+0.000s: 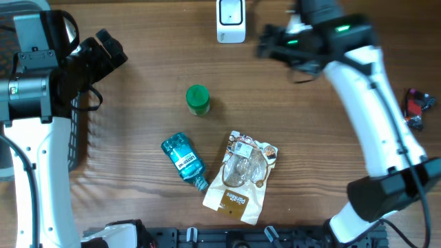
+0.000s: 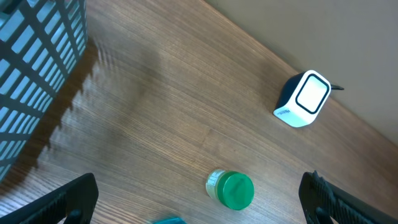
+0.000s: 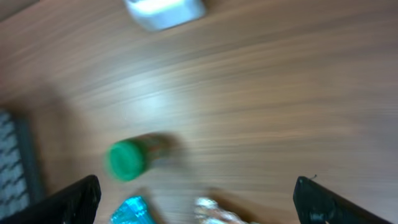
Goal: Scan the item barcode
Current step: 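Reach the right gripper down over the green-lidded jar, then close the right gripper on the green jar lid and lift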
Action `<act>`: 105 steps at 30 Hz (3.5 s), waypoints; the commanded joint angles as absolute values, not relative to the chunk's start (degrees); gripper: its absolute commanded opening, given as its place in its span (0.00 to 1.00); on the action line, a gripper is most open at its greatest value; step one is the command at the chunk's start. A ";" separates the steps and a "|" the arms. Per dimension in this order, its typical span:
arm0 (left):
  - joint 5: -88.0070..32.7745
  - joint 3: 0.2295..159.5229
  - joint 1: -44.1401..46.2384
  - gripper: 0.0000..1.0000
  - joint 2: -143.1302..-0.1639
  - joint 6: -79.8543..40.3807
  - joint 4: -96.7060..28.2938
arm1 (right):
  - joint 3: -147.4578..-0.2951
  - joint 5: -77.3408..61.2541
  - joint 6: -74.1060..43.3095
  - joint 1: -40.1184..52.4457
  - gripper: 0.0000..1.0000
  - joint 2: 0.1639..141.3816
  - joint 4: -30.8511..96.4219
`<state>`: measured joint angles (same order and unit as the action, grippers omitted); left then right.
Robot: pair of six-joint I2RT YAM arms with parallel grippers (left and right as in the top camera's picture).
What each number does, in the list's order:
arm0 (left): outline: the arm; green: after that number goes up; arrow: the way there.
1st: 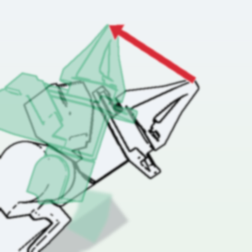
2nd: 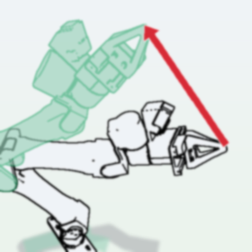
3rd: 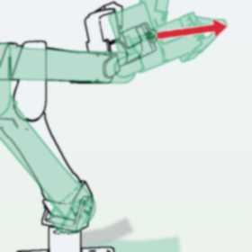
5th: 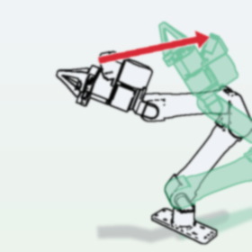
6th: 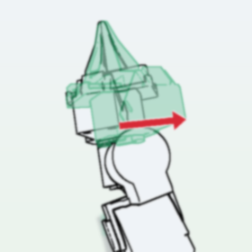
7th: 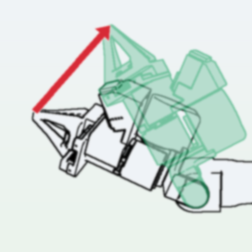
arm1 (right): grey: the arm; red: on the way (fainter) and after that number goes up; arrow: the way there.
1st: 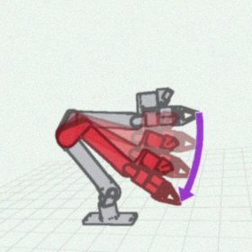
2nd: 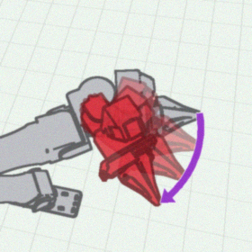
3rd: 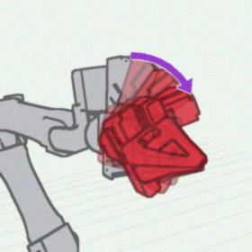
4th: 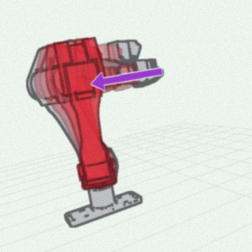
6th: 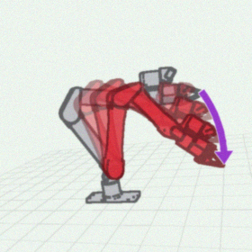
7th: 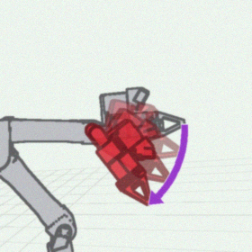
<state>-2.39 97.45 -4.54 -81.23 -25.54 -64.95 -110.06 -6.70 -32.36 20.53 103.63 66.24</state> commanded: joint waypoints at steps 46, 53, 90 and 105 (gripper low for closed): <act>-1.83 97.73 -4.84 1.00 -81.45 -24.80 -64.82 | -110.13 -12.80 16.60 38.83 1.00 133.53 51.37; -1.83 97.73 -4.84 1.00 -81.45 -24.80 -64.82 | -110.13 -9.17 17.19 38.83 1.00 133.91 49.63; -1.83 97.73 -4.84 1.00 -81.45 -24.82 -64.82 | -113.80 0.19 3.73 38.48 0.46 135.68 52.47; -1.83 97.73 -4.84 1.00 -81.45 -24.82 -64.82 | -113.80 -10.57 -21.32 32.47 0.46 123.09 71.13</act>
<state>-2.39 97.45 -4.54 -81.23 -25.54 -64.95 -112.84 -5.37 -15.46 35.07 129.93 69.89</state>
